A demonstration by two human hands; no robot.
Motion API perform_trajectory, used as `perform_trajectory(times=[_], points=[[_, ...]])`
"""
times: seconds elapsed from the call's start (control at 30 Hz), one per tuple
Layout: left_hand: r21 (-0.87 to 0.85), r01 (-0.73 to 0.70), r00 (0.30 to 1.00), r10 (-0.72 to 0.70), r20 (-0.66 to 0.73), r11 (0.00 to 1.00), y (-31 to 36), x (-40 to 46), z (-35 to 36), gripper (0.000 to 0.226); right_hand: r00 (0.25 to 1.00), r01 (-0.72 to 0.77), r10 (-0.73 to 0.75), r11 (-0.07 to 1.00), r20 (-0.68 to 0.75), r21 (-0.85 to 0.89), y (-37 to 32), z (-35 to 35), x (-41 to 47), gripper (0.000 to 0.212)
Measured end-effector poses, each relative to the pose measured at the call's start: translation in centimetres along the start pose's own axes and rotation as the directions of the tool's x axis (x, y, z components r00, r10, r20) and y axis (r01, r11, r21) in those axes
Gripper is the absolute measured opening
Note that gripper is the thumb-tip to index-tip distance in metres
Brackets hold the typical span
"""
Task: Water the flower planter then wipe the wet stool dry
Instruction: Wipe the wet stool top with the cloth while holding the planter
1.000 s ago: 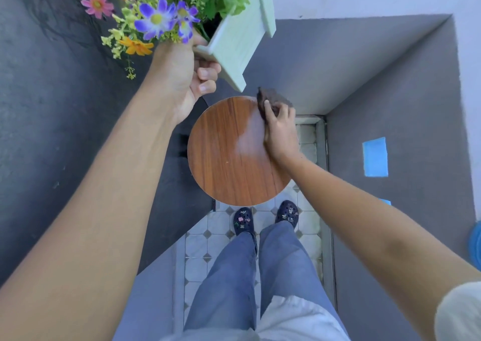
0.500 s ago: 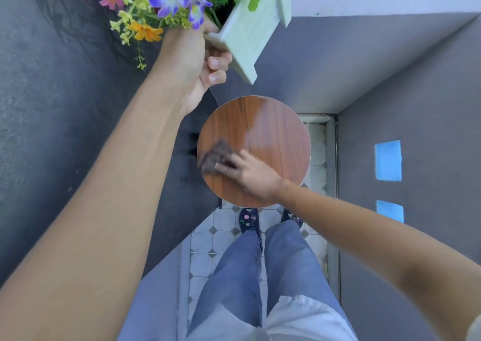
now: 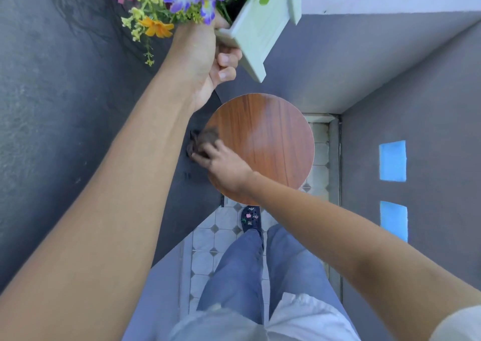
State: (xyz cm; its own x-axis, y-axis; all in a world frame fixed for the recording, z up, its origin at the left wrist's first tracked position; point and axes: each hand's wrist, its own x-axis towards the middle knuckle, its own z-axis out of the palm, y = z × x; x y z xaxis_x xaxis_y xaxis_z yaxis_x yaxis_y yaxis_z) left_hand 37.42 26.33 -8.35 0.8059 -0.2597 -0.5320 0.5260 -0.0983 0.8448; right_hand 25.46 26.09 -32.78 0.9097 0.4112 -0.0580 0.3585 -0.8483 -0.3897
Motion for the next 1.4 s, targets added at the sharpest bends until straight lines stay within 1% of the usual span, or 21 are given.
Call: perform_trajectory(times=[0.07,0.1,0.13,0.2,0.23,0.3,0.33,0.37,0.43,0.5,0.57,0.67,0.77,0.83,0.93,1.0,1.07,1.2,1.27,1.33,1.4], points=[[0.009,0.0,1.0,0.0,0.002,1.0,0.0,-0.3,-0.1,0.018,0.994,0.105,-0.104,0.994,0.027,-0.028,0.2,0.8,-0.9,0.064],[0.012,0.003,1.0,-0.003,-0.004,1.0,0.0,-0.5,-0.1,0.02,0.995,0.096,-0.096,0.995,-0.009,-0.035,1.2,0.9,-1.0,0.063],[0.014,0.006,1.0,-0.005,-0.012,1.0,-0.1,-0.6,-0.1,0.023,0.998,0.044,-0.045,0.999,-0.052,-0.029,2.5,0.6,-1.0,0.062],[0.014,0.013,1.0,-0.012,-0.018,1.0,-0.6,-1.0,0.0,0.028,0.972,-0.168,0.168,0.986,-0.166,0.01,5.7,-0.4,-0.9,0.059],[0.008,0.02,1.0,-0.02,-0.015,1.0,-0.8,-1.1,0.1,0.028,0.924,-0.302,0.308,0.951,-0.229,0.063,7.1,-1.2,-0.7,0.057],[-0.013,0.036,0.999,-0.036,-0.009,0.999,-1.3,-1.5,0.2,0.028,0.776,-0.517,0.553,0.833,-0.304,0.195,8.6,-2.5,0.1,0.057],[-0.021,0.043,0.999,-0.043,-0.008,0.999,-1.5,-1.7,0.1,0.027,0.713,-0.578,0.623,0.782,-0.321,0.233,8.6,-2.9,0.6,0.057],[-0.026,0.046,0.999,-0.046,-0.006,0.999,-1.7,-1.9,0.1,0.026,0.681,-0.609,0.653,0.756,-0.33,0.24,8.1,-3.0,1.0,0.058],[-0.027,0.045,0.999,-0.045,-0.005,0.999,-2.1,-2.3,0.1,0.025,0.719,-0.588,0.625,0.78,-0.304,0.213,6.1,-2.6,1.1,0.063],[-0.017,0.037,0.999,-0.037,-0.015,0.999,-2.4,-2.7,0.0,0.022,0.821,-0.484,0.517,0.855,-0.243,0.184,2.9,-1.0,-0.6,0.066],[-0.015,0.036,0.999,-0.037,-0.02,0.999,-2.8,-3.1,-0.1,0.019,0.897,-0.36,0.389,0.918,-0.21,0.163,-0.6,1.0,-4.1,0.06],[-0.032,0.047,0.999,-0.047,-0.011,0.998,-3.5,-3.9,-0.3,0.024,0.938,-0.264,0.292,0.95,-0.184,0.165,-3.8,3.9,-10.9,0.053],[-0.028,0.065,0.998,-0.066,-0.011,0.997,-4.6,-4.9,-0.3,0.027,0.939,-0.256,0.279,0.957,-0.202,0.133,-2.5,4.2,-16.0,0.053],[-0.014,0.076,0.997,-0.076,-0.017,0.997,-5.7,-5.5,-0.3,0.028,0.873,-0.38,0.417,0.906,-0.253,0.185,0.2,3.0,-17.5,0.055],[-0.026,0.106,0.994,-0.107,-0.038,0.994,-7.4,-6.5,-0.2,0.029,0.658,-0.615,0.688,0.726,-0.306,0.308,4.0,0.9,-17.6,0.055],[-0.044,0.128,0.99,-0.13,-0.048,0.991,-8.4,-7.1,0.0,0.028,0.561,-0.671,0.765,0.644,-0.316,0.367,4.4,0.2,-17.1,0.052],[-0.053,0.14,0.988,-0.143,-0.058,0.989,-9.3,-7.8,0.2,0.028,0.558,-0.665,0.774,0.633,-0.301,0.397,2.8,0.4,-16.7,0.05],[-0.019,0.146,0.985,-0.147,-0.087,0.989,-11.5,-8.9,0.6,0.035,0.738,-0.537,0.64,0.749,-0.215,0.388,-2.1,2.4,-17.7,0.048],[-0.018,0.172,0.979,-0.173,-0.11,0.985,-12.8,-9.3,0.7,0.038,0.757,-0.525,0.623,0.76,-0.198,0.384,-3.3,2.8,-18.9,0.048],[-0.027,0.187,0.975,-0.189,-0.12,0.982,-13.8,-9.8,0.9,0.038,0.664,-0.607,0.724,0.667,-0.185,0.432,-3.2,2.4,-20.1,0.047],[-0.049,0.19,0.972,-0.194,-0.13,0.981,-14.8,-10.3,1.3,0.04,0.493,-0.708,0.857,0.495,-0.15,0.504,-2.3,1.7,-21.0,0.044]])
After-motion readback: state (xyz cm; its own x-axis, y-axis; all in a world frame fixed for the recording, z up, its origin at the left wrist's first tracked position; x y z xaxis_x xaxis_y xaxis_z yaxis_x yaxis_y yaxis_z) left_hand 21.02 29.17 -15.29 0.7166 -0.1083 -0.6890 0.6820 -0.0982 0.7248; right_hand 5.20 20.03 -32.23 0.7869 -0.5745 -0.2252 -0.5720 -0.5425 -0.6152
